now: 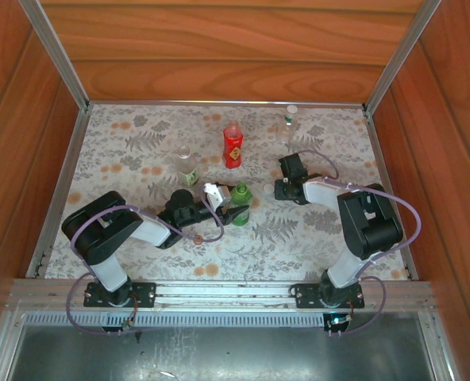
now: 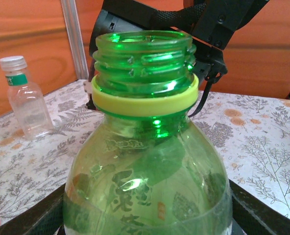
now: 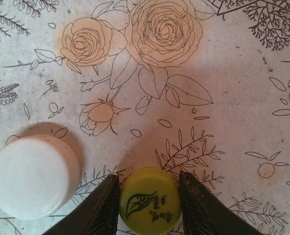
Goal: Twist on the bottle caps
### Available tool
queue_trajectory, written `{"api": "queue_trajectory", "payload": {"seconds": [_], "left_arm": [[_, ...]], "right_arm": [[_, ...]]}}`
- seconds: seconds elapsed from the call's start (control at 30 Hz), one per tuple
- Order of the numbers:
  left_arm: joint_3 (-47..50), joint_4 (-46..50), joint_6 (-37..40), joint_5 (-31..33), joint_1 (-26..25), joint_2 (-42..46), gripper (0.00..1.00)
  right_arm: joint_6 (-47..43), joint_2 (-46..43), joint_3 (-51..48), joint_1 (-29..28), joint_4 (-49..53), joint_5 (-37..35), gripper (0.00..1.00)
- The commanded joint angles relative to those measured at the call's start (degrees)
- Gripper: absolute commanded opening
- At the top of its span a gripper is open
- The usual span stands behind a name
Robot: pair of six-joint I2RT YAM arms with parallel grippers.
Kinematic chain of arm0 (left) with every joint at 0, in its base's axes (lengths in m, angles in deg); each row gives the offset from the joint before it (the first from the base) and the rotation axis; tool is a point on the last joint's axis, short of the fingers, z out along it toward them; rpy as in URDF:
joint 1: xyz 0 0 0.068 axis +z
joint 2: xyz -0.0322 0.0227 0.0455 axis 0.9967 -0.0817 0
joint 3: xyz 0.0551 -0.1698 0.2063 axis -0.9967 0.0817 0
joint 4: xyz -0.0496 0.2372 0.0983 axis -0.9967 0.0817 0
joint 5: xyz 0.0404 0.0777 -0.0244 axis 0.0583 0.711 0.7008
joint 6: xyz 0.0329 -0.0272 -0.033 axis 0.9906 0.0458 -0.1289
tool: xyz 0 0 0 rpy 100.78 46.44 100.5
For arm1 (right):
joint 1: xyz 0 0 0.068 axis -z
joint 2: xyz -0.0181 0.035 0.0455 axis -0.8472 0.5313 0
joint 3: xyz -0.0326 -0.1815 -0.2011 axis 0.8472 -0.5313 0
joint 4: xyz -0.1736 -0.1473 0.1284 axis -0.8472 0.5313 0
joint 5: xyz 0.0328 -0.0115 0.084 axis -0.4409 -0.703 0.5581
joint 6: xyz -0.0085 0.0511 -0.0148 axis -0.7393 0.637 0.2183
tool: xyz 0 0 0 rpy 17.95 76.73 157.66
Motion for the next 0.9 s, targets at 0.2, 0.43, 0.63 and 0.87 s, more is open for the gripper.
{"api": "queue_trajectory", "payload": {"seconds": [0.2, 0.43, 0.63, 0.87], "left_arm": [[0.95, 1.29, -0.17, -1.89, -0.15, 0.04, 0.64], [0.86, 1.31, -0.26, -2.13, -0.16, 0.03, 0.64], [0.84, 1.33, -0.35, -2.22, -0.19, 0.04, 0.64], [0.85, 1.34, -0.45, -2.31, -0.17, 0.13, 0.64]], "right_arm": [[0.52, -0.97, 0.86, 0.57, 1.97, -0.20, 0.43], [0.35, -2.50, 0.66, 0.57, 1.62, 0.00, 0.41], [0.50, -2.02, 0.53, 0.57, 1.75, -0.02, 0.36], [0.54, -1.85, 0.90, 0.57, 2.27, 0.33, 0.38]]}}
